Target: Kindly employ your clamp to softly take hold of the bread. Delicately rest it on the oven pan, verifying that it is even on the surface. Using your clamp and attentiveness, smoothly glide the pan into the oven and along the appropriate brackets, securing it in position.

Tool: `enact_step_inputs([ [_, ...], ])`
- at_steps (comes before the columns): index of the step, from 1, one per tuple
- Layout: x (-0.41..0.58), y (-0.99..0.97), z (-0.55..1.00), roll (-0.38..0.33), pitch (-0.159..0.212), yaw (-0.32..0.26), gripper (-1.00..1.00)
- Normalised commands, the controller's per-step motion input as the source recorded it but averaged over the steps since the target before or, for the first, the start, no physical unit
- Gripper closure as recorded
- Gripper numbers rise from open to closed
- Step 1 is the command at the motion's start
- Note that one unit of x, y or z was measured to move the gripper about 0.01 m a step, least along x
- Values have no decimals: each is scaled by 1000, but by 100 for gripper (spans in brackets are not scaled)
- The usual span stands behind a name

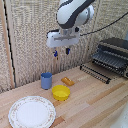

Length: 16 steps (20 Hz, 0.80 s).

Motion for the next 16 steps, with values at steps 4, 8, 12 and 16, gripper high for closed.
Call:
enact_step_inputs([
  [4,446,-608,-254,98,89,14,-100],
  [8,399,-604,-259,105,112,28,-100],
  [12,362,-555,-206,87,71,57,-100],
  [16,314,-436,-224,44,34,43,-100],
])
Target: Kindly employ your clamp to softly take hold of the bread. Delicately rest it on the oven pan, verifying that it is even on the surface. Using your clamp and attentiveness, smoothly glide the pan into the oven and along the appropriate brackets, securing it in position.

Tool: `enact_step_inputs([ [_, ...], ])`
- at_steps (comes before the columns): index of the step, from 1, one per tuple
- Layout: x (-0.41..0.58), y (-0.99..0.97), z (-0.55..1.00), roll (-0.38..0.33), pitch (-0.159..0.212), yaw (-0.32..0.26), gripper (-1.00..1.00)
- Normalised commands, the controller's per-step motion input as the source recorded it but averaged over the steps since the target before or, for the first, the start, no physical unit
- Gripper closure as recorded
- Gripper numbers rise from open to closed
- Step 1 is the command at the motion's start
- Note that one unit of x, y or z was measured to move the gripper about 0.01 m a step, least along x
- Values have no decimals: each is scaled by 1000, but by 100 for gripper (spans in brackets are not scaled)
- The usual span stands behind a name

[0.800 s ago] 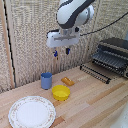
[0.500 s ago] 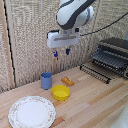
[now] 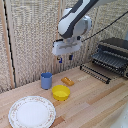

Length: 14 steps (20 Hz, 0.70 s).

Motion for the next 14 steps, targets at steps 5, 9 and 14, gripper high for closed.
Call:
enact_step_inputs([
  [5,291,-207,-202,3,6,-109,-100],
  [9,305,-125,-246,-4,63,-141,-100],
  [14,300,-49,-257,-50,122,-14,-100],
])
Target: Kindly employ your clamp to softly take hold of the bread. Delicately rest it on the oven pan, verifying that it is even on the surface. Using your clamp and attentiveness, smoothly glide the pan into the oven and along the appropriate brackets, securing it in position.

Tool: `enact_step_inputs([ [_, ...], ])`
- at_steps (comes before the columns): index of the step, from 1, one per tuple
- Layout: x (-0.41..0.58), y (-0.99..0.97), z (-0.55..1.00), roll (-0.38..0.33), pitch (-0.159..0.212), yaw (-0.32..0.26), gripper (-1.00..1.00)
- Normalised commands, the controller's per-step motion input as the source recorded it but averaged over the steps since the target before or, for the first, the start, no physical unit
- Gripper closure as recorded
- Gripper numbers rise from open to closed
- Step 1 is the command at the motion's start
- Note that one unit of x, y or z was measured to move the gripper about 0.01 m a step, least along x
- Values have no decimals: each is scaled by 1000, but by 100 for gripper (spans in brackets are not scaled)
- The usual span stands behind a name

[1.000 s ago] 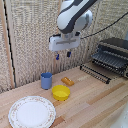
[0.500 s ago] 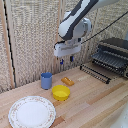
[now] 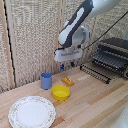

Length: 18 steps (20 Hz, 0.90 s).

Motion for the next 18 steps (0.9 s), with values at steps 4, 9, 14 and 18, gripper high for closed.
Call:
enact_step_inputs([
  [4,222,-101,-201,-38,109,8,-100],
  [9,191,-77,-151,-6,74,82,-100],
  [14,106,-162,-122,0,70,77,-100],
  [18,241,-149,-109,0,40,80,-100],
])
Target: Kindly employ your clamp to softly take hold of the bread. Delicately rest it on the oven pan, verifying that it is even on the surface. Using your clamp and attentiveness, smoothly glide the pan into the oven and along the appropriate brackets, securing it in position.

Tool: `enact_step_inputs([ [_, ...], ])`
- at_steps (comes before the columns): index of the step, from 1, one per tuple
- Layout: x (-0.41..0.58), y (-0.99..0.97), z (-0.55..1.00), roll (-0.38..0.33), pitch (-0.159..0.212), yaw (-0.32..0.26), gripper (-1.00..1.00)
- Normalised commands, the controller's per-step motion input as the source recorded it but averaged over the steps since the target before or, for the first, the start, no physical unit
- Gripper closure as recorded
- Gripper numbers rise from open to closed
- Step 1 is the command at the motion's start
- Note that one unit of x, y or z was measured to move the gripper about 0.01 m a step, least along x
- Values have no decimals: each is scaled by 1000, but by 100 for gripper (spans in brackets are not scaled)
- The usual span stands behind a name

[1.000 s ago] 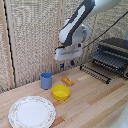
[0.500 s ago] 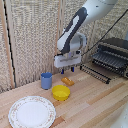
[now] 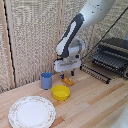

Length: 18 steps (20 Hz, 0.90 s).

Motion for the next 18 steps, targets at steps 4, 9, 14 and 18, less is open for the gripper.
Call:
enact_step_inputs([
  [4,289,-182,-29,2,32,84,-100],
  [9,381,-132,-50,0,6,97,-100],
  [14,231,-44,-131,-6,9,70,-100],
  [18,21,-37,-206,-29,23,58,-100],
])
